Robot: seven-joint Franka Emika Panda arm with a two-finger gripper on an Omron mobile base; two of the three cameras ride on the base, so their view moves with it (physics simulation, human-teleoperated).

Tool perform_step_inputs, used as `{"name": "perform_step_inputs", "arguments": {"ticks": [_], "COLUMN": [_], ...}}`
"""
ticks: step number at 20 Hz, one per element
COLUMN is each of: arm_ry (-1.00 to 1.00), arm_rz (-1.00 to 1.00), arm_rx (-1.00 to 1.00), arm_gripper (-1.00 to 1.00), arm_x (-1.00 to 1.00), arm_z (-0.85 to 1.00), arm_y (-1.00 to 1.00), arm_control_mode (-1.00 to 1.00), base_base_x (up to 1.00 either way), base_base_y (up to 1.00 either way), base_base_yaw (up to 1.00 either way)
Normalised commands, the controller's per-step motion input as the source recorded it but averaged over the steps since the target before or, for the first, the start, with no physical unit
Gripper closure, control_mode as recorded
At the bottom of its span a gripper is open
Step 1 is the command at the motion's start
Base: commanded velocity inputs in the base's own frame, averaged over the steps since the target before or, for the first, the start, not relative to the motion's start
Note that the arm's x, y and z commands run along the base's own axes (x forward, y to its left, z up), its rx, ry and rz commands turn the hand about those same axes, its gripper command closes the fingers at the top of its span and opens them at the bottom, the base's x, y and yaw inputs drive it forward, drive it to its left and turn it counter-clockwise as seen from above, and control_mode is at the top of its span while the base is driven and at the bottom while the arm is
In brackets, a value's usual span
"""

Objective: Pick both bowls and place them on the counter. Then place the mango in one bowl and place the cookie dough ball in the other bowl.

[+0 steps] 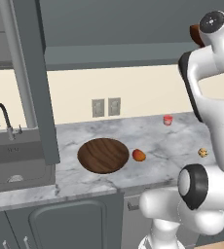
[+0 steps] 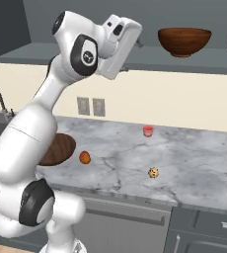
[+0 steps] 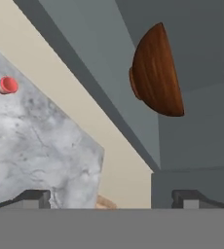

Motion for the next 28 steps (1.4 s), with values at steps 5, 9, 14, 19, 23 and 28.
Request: {"name": "perform_step_inputs", "arguments": {"ticks": [5, 9, 14, 19, 23, 28], "arm_ry": [0.00, 0.00, 0.00, 0.00, 0.00, 0.00], "arm_rz": [0.06, 0.04, 0.01, 0.00, 0.02, 0.03], "arm_rx": [0.00, 0.00, -0.01, 0.00, 0.00, 0.00], "arm_gripper": [-1.00, -1.00, -1.00, -1.00, -1.00, -1.00], "arm_x": [0.71, 0.54, 0.49, 0.50, 0.47, 0.35], "arm_z": [0.06, 0.21, 0.33, 0.04, -0.01, -0.02], "arm_y": [-0.08, -0.23, -0.25, -0.19, -0.25, -0.21], "arm_control_mode": [-1.00, -1.00, -1.00, -1.00, -1.00, -1.00], "base_base_x": [0.00, 0.00, 0.00, 0.00, 0.00, 0.00], "base_base_y": [0.00, 0.00, 0.00, 0.00, 0.00, 0.00], "base_base_yaw": [0.00, 0.00, 0.00, 0.00, 0.00, 0.00]}}
